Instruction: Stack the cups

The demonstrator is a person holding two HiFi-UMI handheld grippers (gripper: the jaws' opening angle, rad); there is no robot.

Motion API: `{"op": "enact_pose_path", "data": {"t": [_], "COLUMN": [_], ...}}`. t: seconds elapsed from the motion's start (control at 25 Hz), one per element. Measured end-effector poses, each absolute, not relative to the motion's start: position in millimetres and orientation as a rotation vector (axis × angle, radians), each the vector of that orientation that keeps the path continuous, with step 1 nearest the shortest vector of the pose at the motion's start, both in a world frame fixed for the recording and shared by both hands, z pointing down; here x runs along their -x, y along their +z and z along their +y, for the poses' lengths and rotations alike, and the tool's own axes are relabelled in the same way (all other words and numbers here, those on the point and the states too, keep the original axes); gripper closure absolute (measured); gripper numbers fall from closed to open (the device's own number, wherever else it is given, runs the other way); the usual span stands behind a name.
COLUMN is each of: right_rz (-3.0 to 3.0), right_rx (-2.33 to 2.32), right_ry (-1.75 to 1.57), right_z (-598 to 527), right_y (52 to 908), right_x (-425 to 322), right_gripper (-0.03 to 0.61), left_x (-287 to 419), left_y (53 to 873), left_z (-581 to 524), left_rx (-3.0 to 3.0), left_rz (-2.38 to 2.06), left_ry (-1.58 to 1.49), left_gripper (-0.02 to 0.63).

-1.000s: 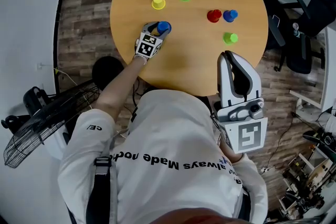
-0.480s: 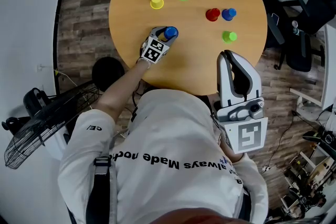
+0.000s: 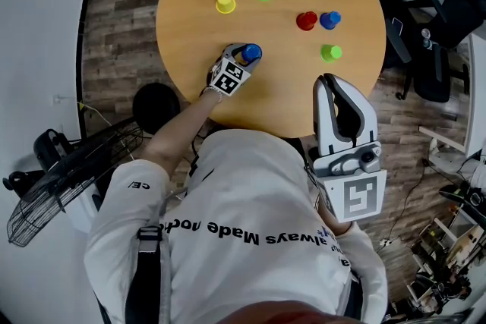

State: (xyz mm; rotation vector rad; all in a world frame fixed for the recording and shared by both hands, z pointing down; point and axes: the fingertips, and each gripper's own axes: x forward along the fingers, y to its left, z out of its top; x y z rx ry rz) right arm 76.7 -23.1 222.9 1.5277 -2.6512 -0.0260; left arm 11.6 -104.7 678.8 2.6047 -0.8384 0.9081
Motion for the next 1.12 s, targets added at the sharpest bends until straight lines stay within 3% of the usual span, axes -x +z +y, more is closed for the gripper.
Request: {"op": "enact_pose_path", "data": {"t": [0.6,1.12], "right_rz": [-2.643,-2.653], "right_rx": [-1.533,-1.544], "right_ry": [-0.014,-0.003], "right_z": [-27,-33], "right_y": [226,226], "right_x": [-79,-72], "right_gripper": [0.535,0.535], "left_x": [-15,30], "left_y": [687,661], "left_z": [-101,-129], "left_rx": [-2.59,-2.55], "left_rz": [-0.839,-0.957], "left_ry": [0.888,0.692], "left_gripper": [0.357,0.356]}}
